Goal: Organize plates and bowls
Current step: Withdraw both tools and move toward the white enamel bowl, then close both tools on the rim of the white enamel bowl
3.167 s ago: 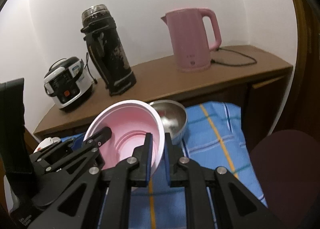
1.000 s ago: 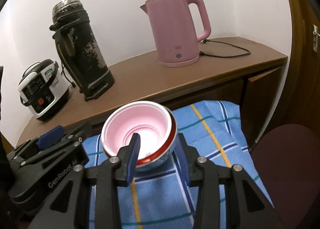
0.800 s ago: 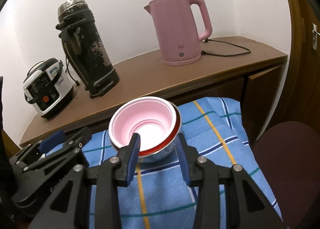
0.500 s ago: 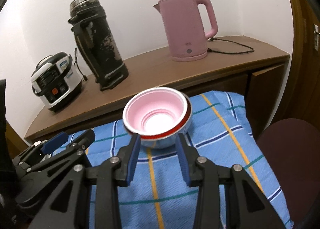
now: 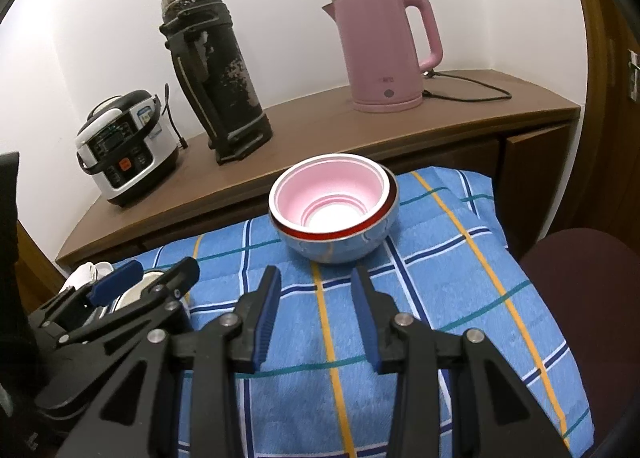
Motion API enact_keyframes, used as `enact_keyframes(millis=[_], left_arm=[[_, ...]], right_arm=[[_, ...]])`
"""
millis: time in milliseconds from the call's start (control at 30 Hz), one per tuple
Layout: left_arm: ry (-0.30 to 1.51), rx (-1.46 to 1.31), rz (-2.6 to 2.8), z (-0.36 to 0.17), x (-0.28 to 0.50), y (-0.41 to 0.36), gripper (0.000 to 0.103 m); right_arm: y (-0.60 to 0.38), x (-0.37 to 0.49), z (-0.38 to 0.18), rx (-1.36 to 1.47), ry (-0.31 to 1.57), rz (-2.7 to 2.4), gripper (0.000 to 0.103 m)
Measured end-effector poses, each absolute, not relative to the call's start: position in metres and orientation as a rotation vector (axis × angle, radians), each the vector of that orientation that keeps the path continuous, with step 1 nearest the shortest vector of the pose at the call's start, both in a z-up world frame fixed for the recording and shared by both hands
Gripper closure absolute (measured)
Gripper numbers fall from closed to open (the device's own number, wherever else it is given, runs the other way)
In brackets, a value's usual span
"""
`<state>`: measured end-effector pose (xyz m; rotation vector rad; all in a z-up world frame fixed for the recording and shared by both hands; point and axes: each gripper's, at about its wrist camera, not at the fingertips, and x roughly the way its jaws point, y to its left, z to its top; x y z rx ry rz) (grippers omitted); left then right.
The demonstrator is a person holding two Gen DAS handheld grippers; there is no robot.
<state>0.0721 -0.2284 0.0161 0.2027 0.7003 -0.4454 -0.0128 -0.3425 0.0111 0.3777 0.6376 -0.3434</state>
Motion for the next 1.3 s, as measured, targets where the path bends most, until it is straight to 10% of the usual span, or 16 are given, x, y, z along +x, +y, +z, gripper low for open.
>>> enact_keyframes(millis=[1300], left_arm=[[0.73, 0.142, -0.368, 0.004, 0.053, -0.124, 0.042]], right_arm=[[-0.266, -0.025, 0.004, 0.371, 0.655, -0.198, 0.065]])
